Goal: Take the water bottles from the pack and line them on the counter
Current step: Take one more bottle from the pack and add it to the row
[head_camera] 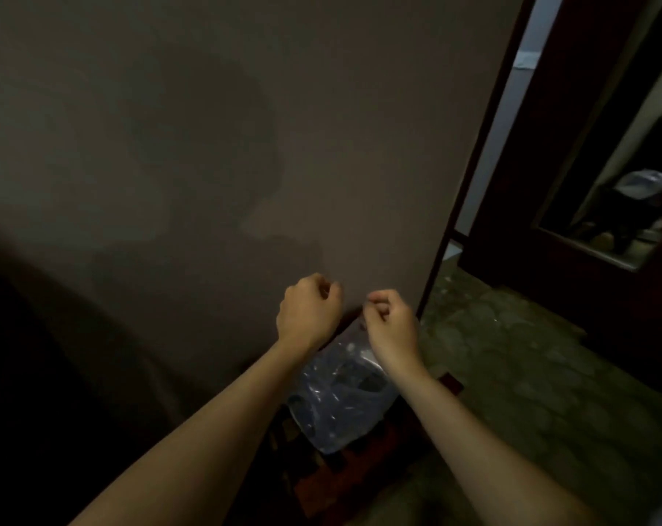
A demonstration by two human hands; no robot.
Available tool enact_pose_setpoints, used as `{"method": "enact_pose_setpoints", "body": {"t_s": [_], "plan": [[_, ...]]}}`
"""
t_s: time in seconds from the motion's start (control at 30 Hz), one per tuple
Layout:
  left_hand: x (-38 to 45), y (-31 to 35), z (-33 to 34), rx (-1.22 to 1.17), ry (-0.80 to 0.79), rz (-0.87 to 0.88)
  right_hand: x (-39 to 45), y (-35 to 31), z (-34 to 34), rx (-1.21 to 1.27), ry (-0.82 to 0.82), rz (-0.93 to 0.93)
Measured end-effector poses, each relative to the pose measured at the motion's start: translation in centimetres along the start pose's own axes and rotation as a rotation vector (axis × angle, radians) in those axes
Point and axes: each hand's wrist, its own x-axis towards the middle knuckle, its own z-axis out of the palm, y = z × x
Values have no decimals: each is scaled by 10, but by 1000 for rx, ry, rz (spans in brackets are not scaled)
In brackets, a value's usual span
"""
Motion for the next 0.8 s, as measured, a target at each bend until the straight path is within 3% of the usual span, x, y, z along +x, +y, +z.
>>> {"method": "enact_pose_setpoints", "body": {"t_s": [0.17, 0.37, 0.53, 0.67, 0.8], "plan": [[58, -47, 85, -47, -192, -152, 58, 87, -9, -152, -160, 291], [114, -116, 149, -108, -221, -391, 107, 164, 21, -272, -393, 516], [125, -163, 197, -113, -265, -538, 130, 213, 47, -330, -469, 617], [124, -182, 236, -165, -471, -579, 134, 245, 49, -330, -432, 635], [121, -192, 273, -52, -658, -610, 150, 272, 40, -366, -300, 626]]}}
